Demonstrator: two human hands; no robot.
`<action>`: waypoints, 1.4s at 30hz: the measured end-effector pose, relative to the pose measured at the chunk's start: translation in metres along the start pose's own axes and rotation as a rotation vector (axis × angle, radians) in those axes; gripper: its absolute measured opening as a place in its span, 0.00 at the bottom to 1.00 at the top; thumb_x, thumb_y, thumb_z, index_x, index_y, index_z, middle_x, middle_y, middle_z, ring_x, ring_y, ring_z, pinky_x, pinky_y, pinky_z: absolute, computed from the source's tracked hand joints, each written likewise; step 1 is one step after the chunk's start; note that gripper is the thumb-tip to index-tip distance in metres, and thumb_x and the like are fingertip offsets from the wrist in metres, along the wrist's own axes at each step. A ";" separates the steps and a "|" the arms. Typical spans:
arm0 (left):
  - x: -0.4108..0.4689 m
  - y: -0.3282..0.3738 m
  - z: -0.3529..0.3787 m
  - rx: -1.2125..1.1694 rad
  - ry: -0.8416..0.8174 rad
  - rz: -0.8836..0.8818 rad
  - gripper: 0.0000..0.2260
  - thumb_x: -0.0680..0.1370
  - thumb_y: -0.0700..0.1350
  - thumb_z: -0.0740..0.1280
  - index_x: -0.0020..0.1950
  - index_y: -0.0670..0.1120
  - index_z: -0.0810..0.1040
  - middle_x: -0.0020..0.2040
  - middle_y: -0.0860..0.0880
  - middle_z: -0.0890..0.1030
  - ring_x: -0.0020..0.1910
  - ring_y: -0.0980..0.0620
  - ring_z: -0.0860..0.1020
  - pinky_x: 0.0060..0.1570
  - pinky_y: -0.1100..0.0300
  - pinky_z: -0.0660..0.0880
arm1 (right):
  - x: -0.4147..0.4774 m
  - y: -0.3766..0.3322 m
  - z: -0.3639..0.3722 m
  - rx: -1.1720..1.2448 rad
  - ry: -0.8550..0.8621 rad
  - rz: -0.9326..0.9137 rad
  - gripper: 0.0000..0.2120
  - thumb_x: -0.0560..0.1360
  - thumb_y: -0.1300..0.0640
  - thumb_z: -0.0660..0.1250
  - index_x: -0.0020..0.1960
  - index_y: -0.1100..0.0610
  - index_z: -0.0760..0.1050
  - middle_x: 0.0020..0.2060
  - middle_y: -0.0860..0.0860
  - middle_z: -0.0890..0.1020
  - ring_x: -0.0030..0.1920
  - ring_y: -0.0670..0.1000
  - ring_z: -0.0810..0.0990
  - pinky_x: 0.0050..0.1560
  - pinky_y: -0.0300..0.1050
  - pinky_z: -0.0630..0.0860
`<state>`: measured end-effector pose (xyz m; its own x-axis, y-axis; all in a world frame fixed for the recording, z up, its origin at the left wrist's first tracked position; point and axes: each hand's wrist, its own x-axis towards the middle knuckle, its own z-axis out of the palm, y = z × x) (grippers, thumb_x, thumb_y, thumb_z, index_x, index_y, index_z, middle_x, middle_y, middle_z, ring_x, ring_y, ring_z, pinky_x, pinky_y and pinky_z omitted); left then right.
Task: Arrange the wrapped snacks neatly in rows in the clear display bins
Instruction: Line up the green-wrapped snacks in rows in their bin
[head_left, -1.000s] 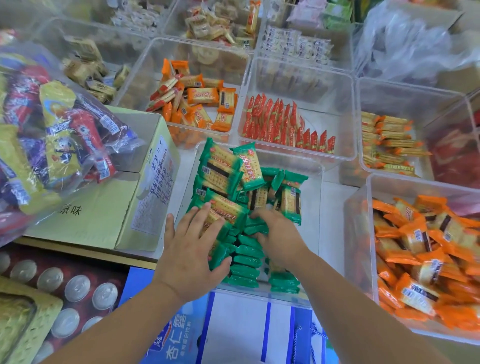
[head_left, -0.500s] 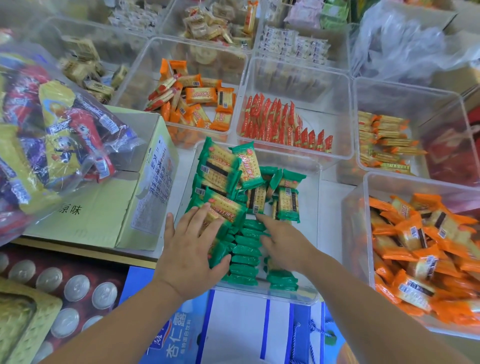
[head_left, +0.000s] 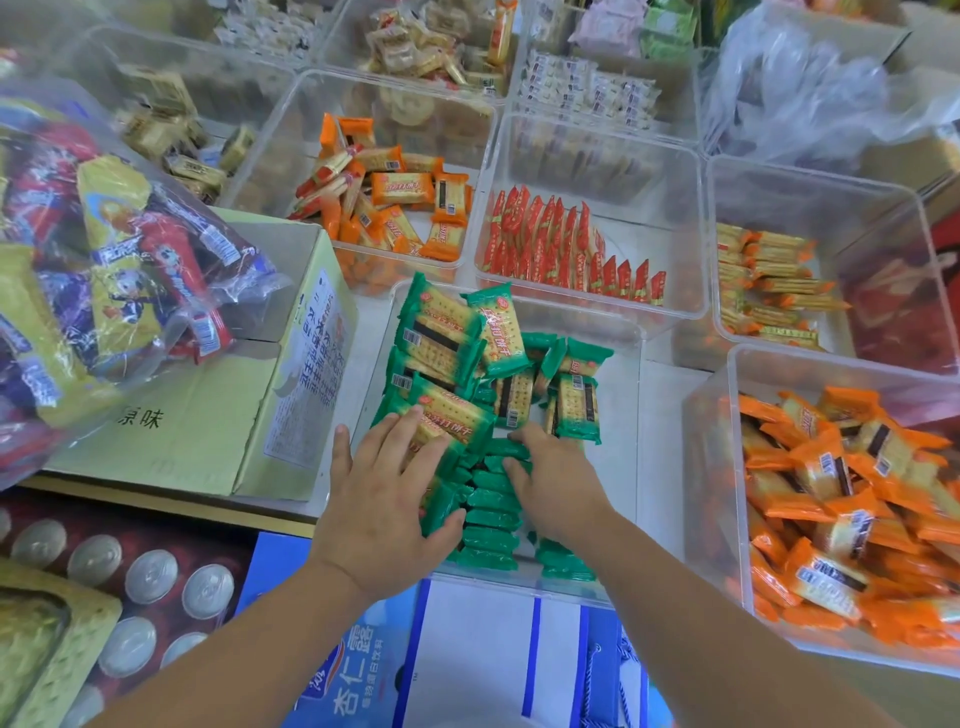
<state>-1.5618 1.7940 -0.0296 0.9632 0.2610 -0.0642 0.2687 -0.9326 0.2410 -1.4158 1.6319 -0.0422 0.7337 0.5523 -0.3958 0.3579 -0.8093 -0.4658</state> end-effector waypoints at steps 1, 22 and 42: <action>0.000 0.000 0.000 -0.003 0.002 0.001 0.30 0.72 0.66 0.62 0.70 0.53 0.71 0.77 0.46 0.65 0.75 0.43 0.63 0.74 0.30 0.52 | 0.003 0.000 -0.005 -0.085 0.014 -0.040 0.14 0.83 0.48 0.60 0.64 0.53 0.74 0.56 0.53 0.79 0.57 0.56 0.74 0.54 0.50 0.74; 0.000 -0.001 -0.002 0.022 -0.036 -0.004 0.30 0.73 0.67 0.62 0.70 0.53 0.71 0.77 0.46 0.65 0.75 0.42 0.64 0.74 0.30 0.54 | 0.092 0.001 -0.047 -0.486 0.186 -0.150 0.10 0.75 0.42 0.64 0.52 0.46 0.74 0.51 0.45 0.81 0.60 0.55 0.68 0.58 0.55 0.63; 0.000 0.001 -0.001 0.053 -0.023 0.000 0.30 0.73 0.67 0.61 0.70 0.53 0.71 0.77 0.45 0.65 0.75 0.41 0.65 0.73 0.30 0.55 | 0.083 0.005 -0.017 -0.602 -0.011 -0.059 0.23 0.75 0.42 0.65 0.67 0.49 0.74 0.68 0.47 0.76 0.79 0.62 0.43 0.72 0.71 0.44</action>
<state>-1.5619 1.7936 -0.0285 0.9628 0.2560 -0.0864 0.2682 -0.9446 0.1891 -1.3437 1.6703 -0.0641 0.6981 0.5988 -0.3924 0.6638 -0.7467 0.0414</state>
